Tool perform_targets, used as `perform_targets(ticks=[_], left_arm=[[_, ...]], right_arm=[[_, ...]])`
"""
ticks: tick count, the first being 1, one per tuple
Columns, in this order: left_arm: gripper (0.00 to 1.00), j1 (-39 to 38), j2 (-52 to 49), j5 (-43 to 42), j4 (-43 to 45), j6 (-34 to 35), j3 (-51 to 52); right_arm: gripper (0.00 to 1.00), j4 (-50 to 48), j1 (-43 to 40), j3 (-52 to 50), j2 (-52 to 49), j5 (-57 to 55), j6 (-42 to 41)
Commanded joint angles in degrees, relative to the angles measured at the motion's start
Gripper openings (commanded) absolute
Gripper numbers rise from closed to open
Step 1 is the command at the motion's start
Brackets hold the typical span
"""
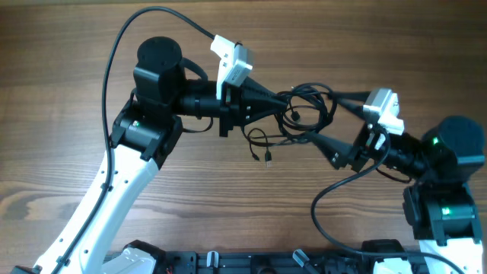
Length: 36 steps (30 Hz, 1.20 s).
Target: Untangle cables
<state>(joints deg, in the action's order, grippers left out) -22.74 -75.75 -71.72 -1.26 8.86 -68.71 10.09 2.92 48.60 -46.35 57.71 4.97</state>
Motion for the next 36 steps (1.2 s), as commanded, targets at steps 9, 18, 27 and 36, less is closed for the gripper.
perform_targets(ticks=[9, 18, 27, 36], left_arm=[[0.91, 0.3, 0.9, 25.2, -11.9, 2.3, -0.2], [1.00, -8.5, 0.9, 32.3, -13.5, -10.7, -0.2], [1.00, -18.8, 0.9, 52.5, -18.2, -35.1, -0.2], [0.96, -18.8, 0.9, 55.1, -13.0, -35.0, -0.2]], right_arm=[[0.04, -3.9, 0.1, 1.0, -5.3, 6.2, -10.5], [0.04, -4.5, 0.1, 1.0, -10.2, -15.5, -48.7], [0.04, -7.6, 0.1, 1.0, -10.8, -9.4, -51.5], [0.04, -7.7, 0.1, 1.0, -10.8, -4.0, -47.8]])
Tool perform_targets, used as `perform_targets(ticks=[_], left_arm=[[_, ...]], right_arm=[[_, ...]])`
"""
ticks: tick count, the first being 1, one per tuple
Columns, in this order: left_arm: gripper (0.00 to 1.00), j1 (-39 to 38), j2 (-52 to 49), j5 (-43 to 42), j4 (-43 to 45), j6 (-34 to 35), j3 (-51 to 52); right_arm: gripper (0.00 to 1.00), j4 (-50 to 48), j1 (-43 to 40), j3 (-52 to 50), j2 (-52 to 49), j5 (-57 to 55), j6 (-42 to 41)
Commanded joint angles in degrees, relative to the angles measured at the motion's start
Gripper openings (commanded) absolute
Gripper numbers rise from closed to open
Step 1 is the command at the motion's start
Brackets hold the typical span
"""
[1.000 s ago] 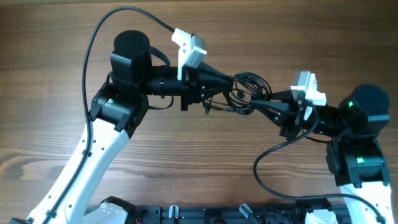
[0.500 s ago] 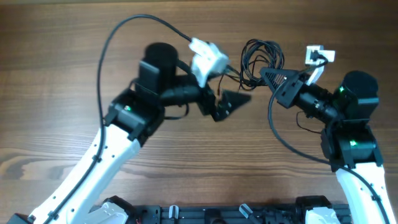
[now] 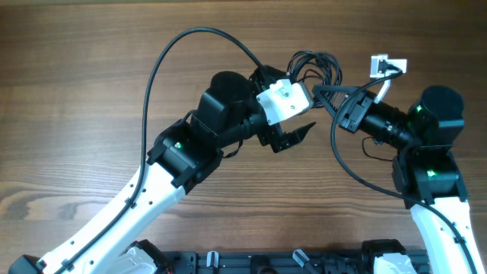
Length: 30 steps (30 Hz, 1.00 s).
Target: Untangle cables
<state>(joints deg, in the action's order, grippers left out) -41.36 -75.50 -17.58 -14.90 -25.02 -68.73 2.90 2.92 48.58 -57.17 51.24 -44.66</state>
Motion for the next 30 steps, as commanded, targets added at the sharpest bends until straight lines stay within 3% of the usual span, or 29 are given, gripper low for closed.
perform_targets(ticks=[1, 2, 3, 11, 13, 15, 16, 24, 28, 30], left_arm=[[0.84, -0.2, 0.6, 0.9, 0.7, -1.1, -0.2], [0.71, -0.2, 0.6, 0.9, 0.5, -1.1, -0.2], [0.47, -0.2, 0.6, 0.7, 0.5, -1.1, -0.2], [0.53, -1.1, 0.6, -4.0, -0.6, -1.1, -0.2], [0.42, -1.7, 0.6, -4.0, -1.3, -1.1, -0.2], [0.20, -2.0, 0.6, -4.0, -1.7, -1.2, -0.2], [0.04, -2.0, 0.6, -4.0, -1.7, -1.1, -0.2], [0.04, -2.0, 0.6, -4.0, -1.4, 1.7, -0.2], [0.04, -1.9, 0.6, -0.8, -1.2, 6.3, -0.2], [0.04, -1.9, 0.6, 2.0, -1.2, 7.7, -0.2]], right_arm=[[0.04, -0.5, 0.1, 1.0, 0.0, 2.4, 1.9], [0.04, -0.5, 0.1, 1.0, 0.0, 2.4, 1.9], [0.04, -0.5, 0.1, 1.0, 0.0, 2.6, 1.9], [0.04, -1.0, 0.1, 1.0, 0.0, 8.7, 1.9], [0.04, -1.0, 0.1, 1.0, 0.0, 9.6, 1.9], [0.04, -1.6, 0.1, 1.0, 0.0, 10.7, 2.5], [0.04, -2.0, 0.1, 1.0, 0.0, 11.6, 2.6], [0.05, -2.2, 0.1, 1.0, -0.1, 11.1, 4.2], [0.42, -2.2, 0.1, 1.0, -0.7, 9.8, 4.2], [0.42, -2.2, 0.1, 1.0, -1.0, 9.8, 4.2]])
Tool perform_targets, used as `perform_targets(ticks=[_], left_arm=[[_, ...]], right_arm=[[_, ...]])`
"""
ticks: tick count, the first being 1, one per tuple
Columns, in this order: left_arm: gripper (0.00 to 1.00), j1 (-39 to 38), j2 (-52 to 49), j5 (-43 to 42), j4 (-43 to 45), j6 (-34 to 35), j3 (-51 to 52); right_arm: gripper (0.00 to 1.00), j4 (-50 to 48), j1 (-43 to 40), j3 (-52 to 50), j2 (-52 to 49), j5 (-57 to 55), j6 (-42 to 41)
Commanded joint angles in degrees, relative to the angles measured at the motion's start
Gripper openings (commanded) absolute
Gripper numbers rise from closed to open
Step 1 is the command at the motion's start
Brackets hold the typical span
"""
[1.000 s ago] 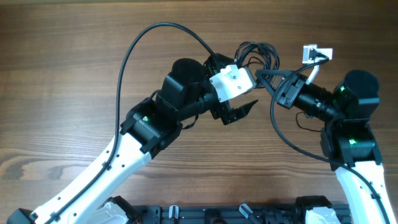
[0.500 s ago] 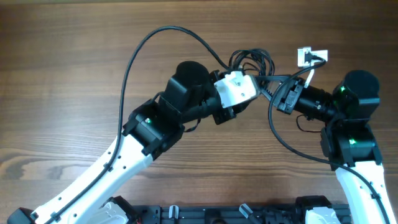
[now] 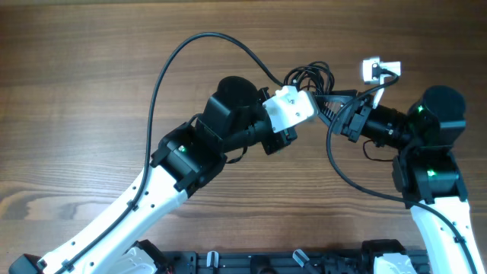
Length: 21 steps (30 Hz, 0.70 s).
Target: Untangle cables
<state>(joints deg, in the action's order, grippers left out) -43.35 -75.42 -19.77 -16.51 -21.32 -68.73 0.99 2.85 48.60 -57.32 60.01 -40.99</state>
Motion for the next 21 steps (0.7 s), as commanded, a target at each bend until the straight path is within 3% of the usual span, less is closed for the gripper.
perform_targets(ticks=[1, 3, 7, 10, 11, 12, 13, 14, 15, 16, 18, 19, 21], left_arm=[[0.04, 0.1, 0.5, 4.2, 0.5, 4.0, -0.2], [0.04, 0.1, 0.5, 4.2, 0.2, 4.0, -0.2], [0.04, 0.1, 0.5, 4.2, -0.3, 4.0, -0.2], [0.08, 0.1, 0.5, 4.2, -0.1, 4.0, -0.2], [0.16, 0.1, 0.5, 4.2, -0.1, 4.0, -0.2], [0.41, 0.1, 0.5, 4.2, -0.1, 4.0, -0.2], [0.51, 0.1, 0.5, 4.2, -0.1, 4.0, -0.2], [0.72, 0.1, 0.5, 4.1, 0.0, 4.0, -0.2], [0.81, 0.1, 0.5, 3.5, -0.1, 4.1, -0.2], [0.81, 0.1, 0.5, 2.8, -0.1, 4.5, -0.2], [0.67, 0.1, 0.5, 2.5, -0.1, 5.3, -0.2], [0.50, 0.1, 0.7, 2.5, -0.3, 5.3, -0.2], [0.47, 0.1, 1.3, 2.5, -0.3, 5.3, -0.2]], right_arm=[[0.41, -0.3, 0.2, 1.0, -1.0, 1.1, 0.5], [0.36, -0.3, 0.2, 1.0, -1.0, 1.0, 0.5], [0.04, -0.3, 0.2, 1.0, -1.0, 0.4, 0.5], [0.04, -0.3, 0.2, 1.0, -1.0, 0.4, 1.3], [0.04, -0.3, 0.2, 1.0, -1.0, 0.3, 2.1], [0.04, -0.3, 0.2, 1.0, -1.0, 0.4, 2.1], [0.04, -0.3, 0.2, 1.0, -1.0, 0.3, 2.4], [0.04, -0.3, 0.1, 1.0, -1.0, 0.3, 3.2], [0.04, -0.3, 0.1, 1.0, -1.0, 0.3, 4.3], [0.04, -0.3, 0.1, 1.0, -1.0, 0.3, 5.1], [0.04, -0.3, 0.1, 1.0, -1.0, 0.3, 6.4], [0.04, -0.2, 0.1, 1.0, -1.0, 0.3, 8.7], [0.04, 0.0, 0.1, 1.0, -1.0, 0.4, 11.2]])
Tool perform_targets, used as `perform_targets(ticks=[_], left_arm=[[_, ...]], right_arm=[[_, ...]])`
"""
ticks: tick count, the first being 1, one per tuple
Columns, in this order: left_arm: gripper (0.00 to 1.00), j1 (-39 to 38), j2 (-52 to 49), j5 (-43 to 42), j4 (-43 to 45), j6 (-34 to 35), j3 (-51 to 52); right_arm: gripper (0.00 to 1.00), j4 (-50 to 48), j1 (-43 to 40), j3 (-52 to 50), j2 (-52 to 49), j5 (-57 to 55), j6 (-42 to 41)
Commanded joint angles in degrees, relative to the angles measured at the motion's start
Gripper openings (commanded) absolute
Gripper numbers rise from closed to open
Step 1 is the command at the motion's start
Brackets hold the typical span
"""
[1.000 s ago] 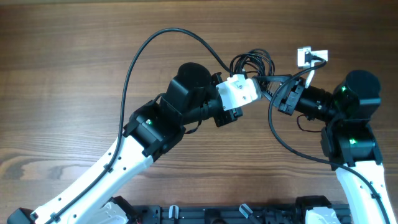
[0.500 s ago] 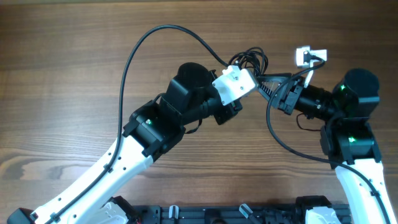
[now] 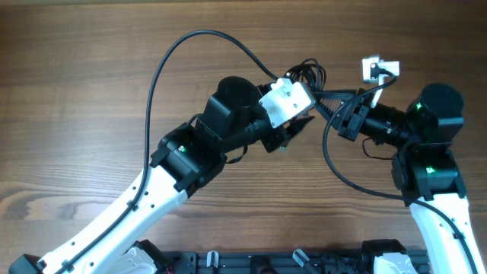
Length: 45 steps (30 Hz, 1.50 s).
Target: Untangle cables
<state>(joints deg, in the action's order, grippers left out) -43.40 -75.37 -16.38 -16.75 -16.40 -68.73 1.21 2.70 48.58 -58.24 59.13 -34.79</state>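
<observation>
A tangle of thin black cables (image 3: 310, 74) lies bunched on the wooden table at the upper middle. My right gripper (image 3: 323, 99) points left at the bundle's lower edge, its fingers drawn together on a strand of it. My left gripper (image 3: 301, 125) sits just below and left of the bundle, largely under its white wrist camera. Its dark fingers look spread, with no strand seen between them. The lower part of the bundle is hidden by both grippers.
The left arm's thick black supply cable (image 3: 183, 46) arches over the table's upper left. The right arm's own cable (image 3: 335, 164) loops down to the right of centre. A white wrist camera (image 3: 379, 68) rises above the right gripper. The arm bases stand along the front edge.
My left gripper has shifted slightly up and right, and its fingers now show below the wrist camera. The bundle looks a little more compact. The right gripper holds the same place.
Both grippers first held the tangle stretched between them at mid table. Then the right gripper had the bundle at the upper middle while the left stood open, free of it. The left then closed in under the bundle and now sits beside it.
</observation>
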Motion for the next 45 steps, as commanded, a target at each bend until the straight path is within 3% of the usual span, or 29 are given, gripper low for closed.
perform_targets(ticks=[1, 2, 3, 11, 16, 21, 24, 26, 32, 33, 35, 37, 40, 43, 45], left_arm=[[0.57, 0.2, 1.7, -0.9, -0.3, 0.4, -0.2], [0.70, 0.2, 2.3, -0.9, -0.8, 0.4, -0.2], [0.75, 0.2, 3.2, -0.9, -1.5, 0.4, -0.2], [0.75, 0.2, 5.0, -1.0, -2.2, 0.4, -0.2], [0.65, 0.2, 4.9, -1.1, -3.1, 0.4, -0.2], [0.46, 0.2, 4.9, -1.1, -4.5, 0.4, -0.2], [0.10, 0.2, 4.9, -1.1, -3.6, 0.4, -0.2], [0.04, 0.2, 4.9, -1.1, -3.5, 0.4, -0.2], [0.09, 0.2, 4.9, -1.1, -3.3, 0.4, -0.2], [0.27, 0.2, 4.9, -1.1, -3.3, 0.4, -0.2], [0.52, 0.2, 4.9, -1.1, -3.3, 0.4, -0.2], [0.67, 0.2, 4.9, -1.1, -3.3, 0.4, -0.2], [0.64, 0.2, 4.9, -0.9, -3.3, 0.4, -0.2], [0.44, 0.2, 4.9, 1.2, -3.4, 0.4, -0.2], [0.43, 0.7, 5.0, 1.3, -3.3, 0.7, -0.2]], right_arm=[[0.04, -0.1, 0.3, 1.0, -0.1, 1.2, 6.9], [0.04, 0.1, 0.3, 1.0, -0.1, 0.9, 9.6], [0.04, 0.1, 0.3, 1.0, -0.1, 0.3, 10.3], [0.04, -0.5, 0.3, 1.0, -0.1, 10.6, 16.7], [0.04, -5.5, 0.3, 1.0, -0.1, 16.4, 14.0], [0.04, -7.2, 0.3, 1.0, -0.1, 16.5, 11.7], [0.04, -7.2, 0.3, 1.0, -0.1, 16.7, 11.3], [0.04, -7.1, 0.3, 1.0, -0.1, 15.5, 11.3], [0.04, -6.5, 0.3, 1.0, -2.4, 15.5, 12.1], [0.04, -6.5, 0.3, 1.0, -3.6, 15.6, 12.0], [0.04, -6.5, 0.3, 1.0, -4.7, 16.4, 11.5], [0.04, -6.5, 0.3, 1.0, -4.8, 16.3, 11.3], [0.04, -6.7, 0.3, 1.0, -4.8, 16.3, 11.5], [0.04, -6.7, 0.3, 1.0, -4.8, 16.3, 12.3], [0.04, -6.8, 0.3, 1.0, -4.8, 16.3, 12.9]])
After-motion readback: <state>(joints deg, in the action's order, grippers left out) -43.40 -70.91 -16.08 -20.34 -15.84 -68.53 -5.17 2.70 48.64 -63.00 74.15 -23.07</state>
